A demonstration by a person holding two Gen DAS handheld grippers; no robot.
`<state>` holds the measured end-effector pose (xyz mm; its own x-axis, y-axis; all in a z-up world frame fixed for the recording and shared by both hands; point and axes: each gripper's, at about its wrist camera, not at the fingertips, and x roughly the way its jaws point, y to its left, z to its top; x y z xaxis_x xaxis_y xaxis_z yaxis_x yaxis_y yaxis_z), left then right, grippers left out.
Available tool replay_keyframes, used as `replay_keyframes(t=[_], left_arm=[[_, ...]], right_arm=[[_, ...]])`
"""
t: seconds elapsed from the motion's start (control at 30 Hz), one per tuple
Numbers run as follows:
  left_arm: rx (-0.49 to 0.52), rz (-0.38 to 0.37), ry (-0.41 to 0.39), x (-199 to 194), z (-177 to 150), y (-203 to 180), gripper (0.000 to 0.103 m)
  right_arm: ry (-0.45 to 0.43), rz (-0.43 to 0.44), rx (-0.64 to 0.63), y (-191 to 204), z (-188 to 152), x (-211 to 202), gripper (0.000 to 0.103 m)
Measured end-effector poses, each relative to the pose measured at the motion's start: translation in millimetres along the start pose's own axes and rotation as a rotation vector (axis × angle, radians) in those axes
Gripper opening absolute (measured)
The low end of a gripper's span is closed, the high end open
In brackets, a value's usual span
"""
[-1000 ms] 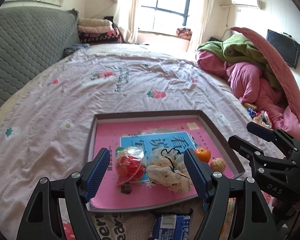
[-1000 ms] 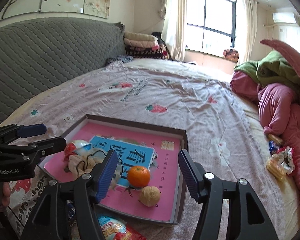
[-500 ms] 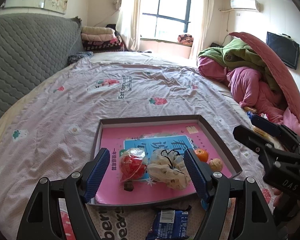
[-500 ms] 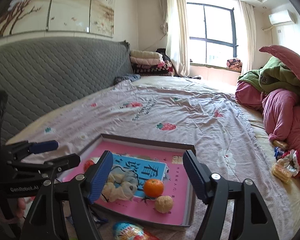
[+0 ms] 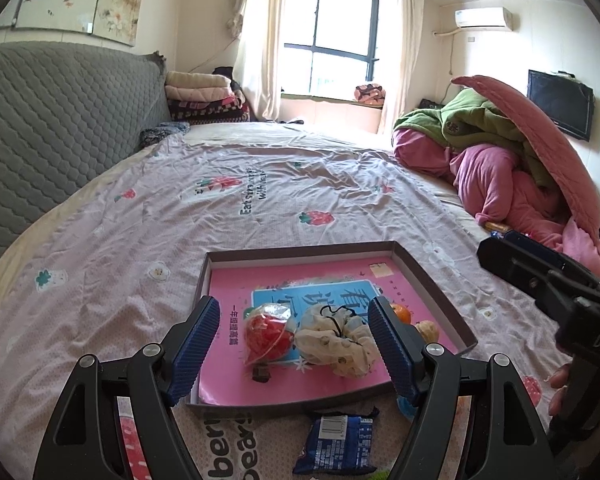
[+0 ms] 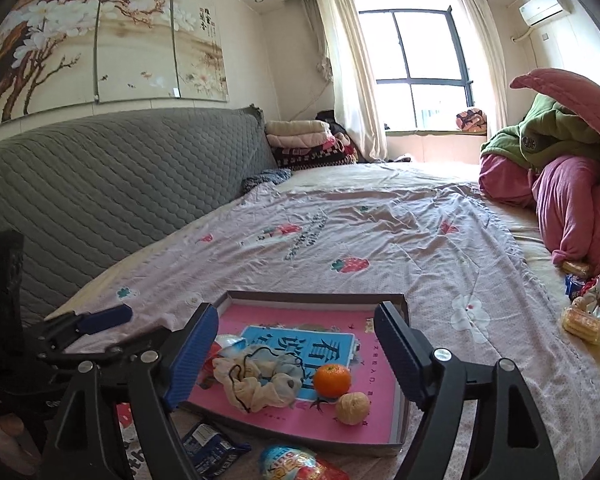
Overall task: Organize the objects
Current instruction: 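Withdraw both tools from the tray back toward the remaining objects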
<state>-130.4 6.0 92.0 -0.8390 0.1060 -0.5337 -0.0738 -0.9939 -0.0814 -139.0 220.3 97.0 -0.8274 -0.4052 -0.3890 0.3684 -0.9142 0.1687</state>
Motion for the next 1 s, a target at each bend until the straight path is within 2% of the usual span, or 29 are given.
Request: replay_keyframes(t=[0.3,0.53,0.73,1.0], left_arm=[[0.007,0.012,-0.020,-16,-11,-2,0.078],[-0.045,-0.025,-0.001,-29,-25,8,0.078],[-0.026,-0.012,-0.005,-37,-33,4,0.078],[-0.020,-0.013,0.004,-42,-43,1,0.078]], right_arm=[[-0.070,0.033,0.032,10,-6,-27,0.080],[-0.123,0.013,0.049,7,-7,-39,0.080],[-0.186,0.001,0.027,10,-7,-55,0.081],[-0.189,-0.008,0.046,10,-10,-64,0.081]])
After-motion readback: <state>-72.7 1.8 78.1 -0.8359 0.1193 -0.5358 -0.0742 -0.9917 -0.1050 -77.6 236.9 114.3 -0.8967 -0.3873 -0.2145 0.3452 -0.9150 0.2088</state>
